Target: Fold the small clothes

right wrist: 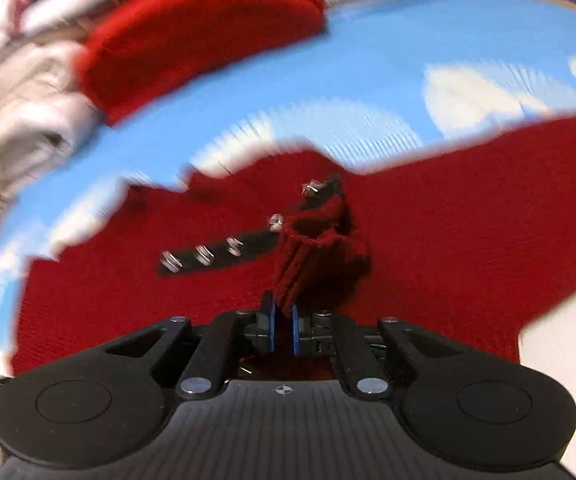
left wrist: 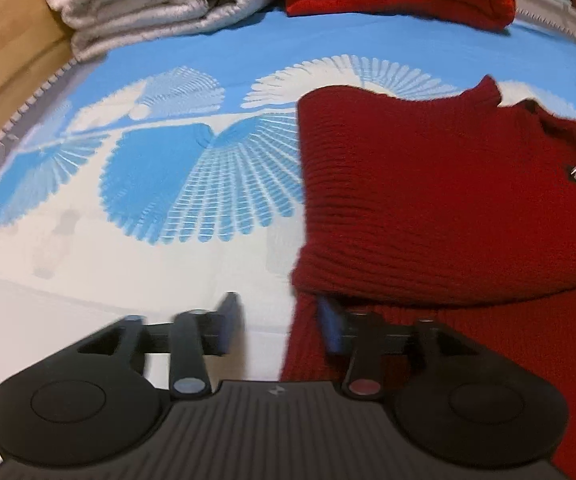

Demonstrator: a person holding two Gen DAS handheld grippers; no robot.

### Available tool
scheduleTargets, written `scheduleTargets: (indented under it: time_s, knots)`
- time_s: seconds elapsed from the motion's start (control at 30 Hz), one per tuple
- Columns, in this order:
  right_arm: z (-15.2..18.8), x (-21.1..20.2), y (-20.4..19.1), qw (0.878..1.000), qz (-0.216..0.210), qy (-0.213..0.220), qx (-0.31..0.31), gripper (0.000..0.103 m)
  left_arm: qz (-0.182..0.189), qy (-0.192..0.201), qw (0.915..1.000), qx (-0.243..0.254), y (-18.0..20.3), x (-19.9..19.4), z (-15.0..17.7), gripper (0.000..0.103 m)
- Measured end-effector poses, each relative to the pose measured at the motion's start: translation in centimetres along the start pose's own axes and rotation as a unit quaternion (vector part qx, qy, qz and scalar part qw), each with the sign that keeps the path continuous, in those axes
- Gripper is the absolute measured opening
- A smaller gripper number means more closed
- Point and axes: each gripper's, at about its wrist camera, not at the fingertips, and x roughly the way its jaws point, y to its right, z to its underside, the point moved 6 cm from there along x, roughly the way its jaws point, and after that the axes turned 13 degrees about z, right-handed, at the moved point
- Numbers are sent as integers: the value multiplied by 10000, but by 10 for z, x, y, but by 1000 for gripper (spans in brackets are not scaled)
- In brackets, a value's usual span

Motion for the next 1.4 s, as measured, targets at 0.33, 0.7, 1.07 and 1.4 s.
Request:
scheduleTargets:
  time_s: [0.33, 0.7, 1.07, 1.4]
  knots:
    - [-20, -50, 39, 9979, 160, 624, -55, 47, 381, 309, 9988, -6, 0, -40, -12, 94]
    - [-15, -17, 37, 9993, -166, 190, -289, 5, 15, -122, 9993, -359, 6, 6, -4, 103]
    - [-56, -51, 325, 9171, 888, 1114, 3723, 59, 53, 157, 9968, -777, -11, -19, -13, 103]
    - [-94, 11, 344, 9144, 1215, 1074, 3709, 75, -133, 160, 9954, -939, -13, -9, -13, 103]
